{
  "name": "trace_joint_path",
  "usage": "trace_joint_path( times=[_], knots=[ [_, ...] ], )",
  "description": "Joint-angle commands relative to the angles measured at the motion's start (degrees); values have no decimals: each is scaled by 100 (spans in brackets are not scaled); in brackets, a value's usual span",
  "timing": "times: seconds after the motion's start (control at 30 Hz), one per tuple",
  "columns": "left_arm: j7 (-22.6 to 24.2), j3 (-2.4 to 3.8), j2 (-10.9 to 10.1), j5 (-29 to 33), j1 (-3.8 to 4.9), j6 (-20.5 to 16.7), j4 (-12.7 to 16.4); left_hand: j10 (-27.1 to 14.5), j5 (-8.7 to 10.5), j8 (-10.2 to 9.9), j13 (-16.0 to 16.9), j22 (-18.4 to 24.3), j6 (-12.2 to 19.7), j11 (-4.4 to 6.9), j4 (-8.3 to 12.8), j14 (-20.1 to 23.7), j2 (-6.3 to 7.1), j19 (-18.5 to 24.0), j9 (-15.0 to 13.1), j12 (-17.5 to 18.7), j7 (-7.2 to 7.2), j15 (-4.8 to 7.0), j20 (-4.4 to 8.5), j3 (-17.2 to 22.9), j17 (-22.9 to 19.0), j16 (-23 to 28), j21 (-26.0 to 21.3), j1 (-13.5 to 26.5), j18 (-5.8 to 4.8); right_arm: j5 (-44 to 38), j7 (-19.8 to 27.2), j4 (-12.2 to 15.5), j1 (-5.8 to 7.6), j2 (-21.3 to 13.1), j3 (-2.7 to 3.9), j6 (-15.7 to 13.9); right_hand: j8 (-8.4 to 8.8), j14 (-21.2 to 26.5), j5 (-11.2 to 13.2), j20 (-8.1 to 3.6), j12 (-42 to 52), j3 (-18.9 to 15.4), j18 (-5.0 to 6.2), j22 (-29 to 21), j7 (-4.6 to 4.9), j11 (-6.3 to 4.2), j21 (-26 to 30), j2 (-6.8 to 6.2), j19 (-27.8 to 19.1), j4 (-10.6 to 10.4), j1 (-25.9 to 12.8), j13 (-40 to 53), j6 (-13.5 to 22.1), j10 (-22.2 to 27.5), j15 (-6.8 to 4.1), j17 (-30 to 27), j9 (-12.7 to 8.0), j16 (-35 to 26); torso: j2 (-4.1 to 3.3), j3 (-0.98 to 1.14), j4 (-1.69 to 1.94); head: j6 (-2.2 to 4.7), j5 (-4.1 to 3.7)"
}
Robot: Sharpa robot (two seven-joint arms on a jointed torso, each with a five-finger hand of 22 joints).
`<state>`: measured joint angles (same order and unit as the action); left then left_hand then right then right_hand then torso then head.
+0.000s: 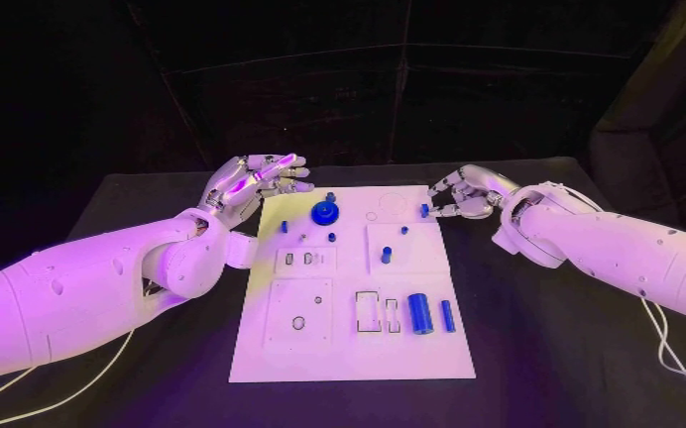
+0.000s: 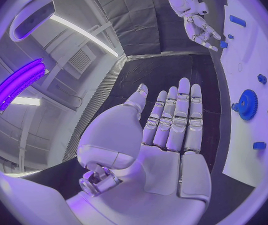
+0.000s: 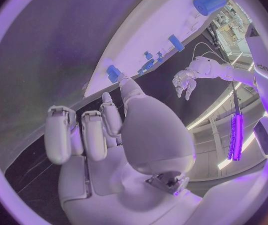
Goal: Assemble the parts on the task board
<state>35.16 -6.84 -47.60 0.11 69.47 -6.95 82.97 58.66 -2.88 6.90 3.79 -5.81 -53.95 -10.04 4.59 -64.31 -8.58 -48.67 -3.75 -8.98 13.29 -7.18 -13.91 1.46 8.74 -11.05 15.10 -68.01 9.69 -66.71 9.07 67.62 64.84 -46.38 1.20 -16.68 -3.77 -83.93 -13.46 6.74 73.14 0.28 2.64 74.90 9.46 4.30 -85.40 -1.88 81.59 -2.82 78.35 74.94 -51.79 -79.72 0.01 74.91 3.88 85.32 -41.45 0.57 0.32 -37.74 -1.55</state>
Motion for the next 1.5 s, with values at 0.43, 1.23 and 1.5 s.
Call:
trace_joint_path(
  times=[0.43, 1.23, 1.5],
  knots=[
    [37, 5, 25, 7, 4, 72, -30, -20, -1, -36, -7, 16, 6, -3, 30, -20, -47, -47, -2, 37, 16, -5, -8, 14, 11, 38, -42, -20, 91, -111, 55, -115, -61, 138, 4, 247, -23, -396, -12, -11, 45, -33, 2, 358, -7, 4, 31, 9, -22, 19, -17, 60, -15, -14, 18, 536, 13, 4, 4, 3, -6, -24, -17],
    [25, 5, 29, 7, 2, 87, -42, -20, -1, -36, -7, 16, 6, -3, 30, -20, -47, -47, -2, 37, 16, -5, -8, 14, 11, 38, -42, -20, 91, -131, 59, -252, -90, 292, 5, 124, -223, -425, 390, -71, 262, 364, -32, 515, -103, -85, -32, 465, 99, 216, 162, 242, -653, -176, -55, 648, 64, 53, 7, 6, -3, -44, -16],
    [18, 5, 28, 7, 2, 92, -43, -20, -1, -36, -7, 16, 6, -3, 30, -20, -47, -47, -2, 37, 16, -5, -8, 14, 11, 38, -42, -20, 91, -17, 165, -267, -91, 301, 5, -91, -402, -438, 643, -162, 336, 677, -49, 599, -278, -225, -67, 670, 160, 345, 265, 312, -1088, -236, -169, 704, 119, 78, 9, 11, -9, -51, -9]
  ],
)
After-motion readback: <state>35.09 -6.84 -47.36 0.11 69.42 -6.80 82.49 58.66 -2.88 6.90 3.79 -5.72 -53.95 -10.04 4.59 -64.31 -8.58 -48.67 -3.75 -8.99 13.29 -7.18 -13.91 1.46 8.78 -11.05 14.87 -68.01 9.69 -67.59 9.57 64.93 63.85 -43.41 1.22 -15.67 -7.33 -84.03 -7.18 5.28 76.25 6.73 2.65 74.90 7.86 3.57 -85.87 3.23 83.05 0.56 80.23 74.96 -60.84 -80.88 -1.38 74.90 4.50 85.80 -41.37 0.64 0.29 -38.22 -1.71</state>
